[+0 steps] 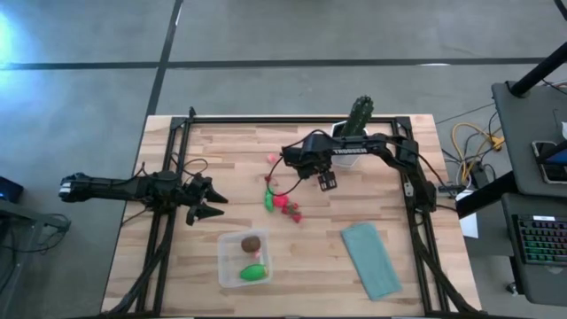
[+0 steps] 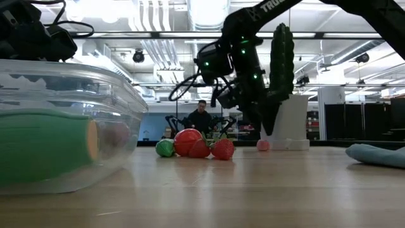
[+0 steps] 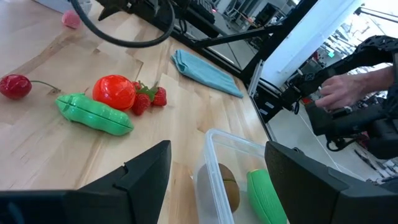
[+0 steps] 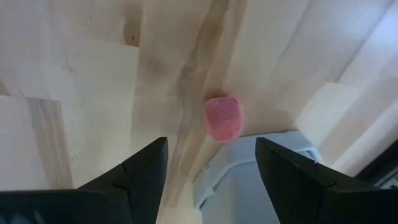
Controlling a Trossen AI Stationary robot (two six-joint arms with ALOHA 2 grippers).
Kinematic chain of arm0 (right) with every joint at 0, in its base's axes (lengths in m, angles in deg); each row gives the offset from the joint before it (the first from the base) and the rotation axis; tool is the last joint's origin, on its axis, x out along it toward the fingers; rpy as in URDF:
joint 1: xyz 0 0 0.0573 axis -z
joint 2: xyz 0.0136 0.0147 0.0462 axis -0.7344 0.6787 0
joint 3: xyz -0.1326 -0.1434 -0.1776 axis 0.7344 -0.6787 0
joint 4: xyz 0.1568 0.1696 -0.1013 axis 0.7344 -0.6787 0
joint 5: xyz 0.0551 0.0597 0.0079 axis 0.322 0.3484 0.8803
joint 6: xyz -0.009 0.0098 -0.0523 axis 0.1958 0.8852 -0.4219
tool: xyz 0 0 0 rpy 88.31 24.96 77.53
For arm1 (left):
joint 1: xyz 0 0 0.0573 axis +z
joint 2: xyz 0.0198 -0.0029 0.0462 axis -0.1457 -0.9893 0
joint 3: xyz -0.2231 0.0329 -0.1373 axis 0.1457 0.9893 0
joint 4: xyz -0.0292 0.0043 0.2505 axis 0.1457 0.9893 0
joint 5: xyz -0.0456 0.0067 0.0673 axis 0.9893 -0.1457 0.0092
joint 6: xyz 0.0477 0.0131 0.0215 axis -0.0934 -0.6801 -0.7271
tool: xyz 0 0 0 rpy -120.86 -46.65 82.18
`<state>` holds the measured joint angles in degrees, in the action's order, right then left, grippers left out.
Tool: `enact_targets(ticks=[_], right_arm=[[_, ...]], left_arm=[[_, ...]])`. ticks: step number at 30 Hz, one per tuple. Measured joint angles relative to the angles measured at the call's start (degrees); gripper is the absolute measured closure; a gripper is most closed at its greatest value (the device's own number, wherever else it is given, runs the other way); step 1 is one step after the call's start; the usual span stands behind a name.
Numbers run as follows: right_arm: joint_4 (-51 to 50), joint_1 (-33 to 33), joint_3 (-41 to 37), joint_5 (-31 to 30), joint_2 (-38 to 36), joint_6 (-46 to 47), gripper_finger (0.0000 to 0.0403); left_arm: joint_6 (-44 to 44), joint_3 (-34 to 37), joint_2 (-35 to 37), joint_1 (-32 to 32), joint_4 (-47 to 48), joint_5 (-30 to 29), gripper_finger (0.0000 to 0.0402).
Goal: Pick and placing Produce into tupperware
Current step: Put the right pink peach into the transparent bin
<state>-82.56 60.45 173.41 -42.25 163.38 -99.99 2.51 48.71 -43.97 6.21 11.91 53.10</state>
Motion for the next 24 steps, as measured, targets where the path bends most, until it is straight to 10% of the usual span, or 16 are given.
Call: enact_targets(ticks=[24], right_arm=[[8.39, 1.84, -6.39, -1.63, 0.0, -2.37, 0.0205]], left_arm=[[0.01, 0.0, 0.02, -0.01, 0.01, 0.01, 0.0155]])
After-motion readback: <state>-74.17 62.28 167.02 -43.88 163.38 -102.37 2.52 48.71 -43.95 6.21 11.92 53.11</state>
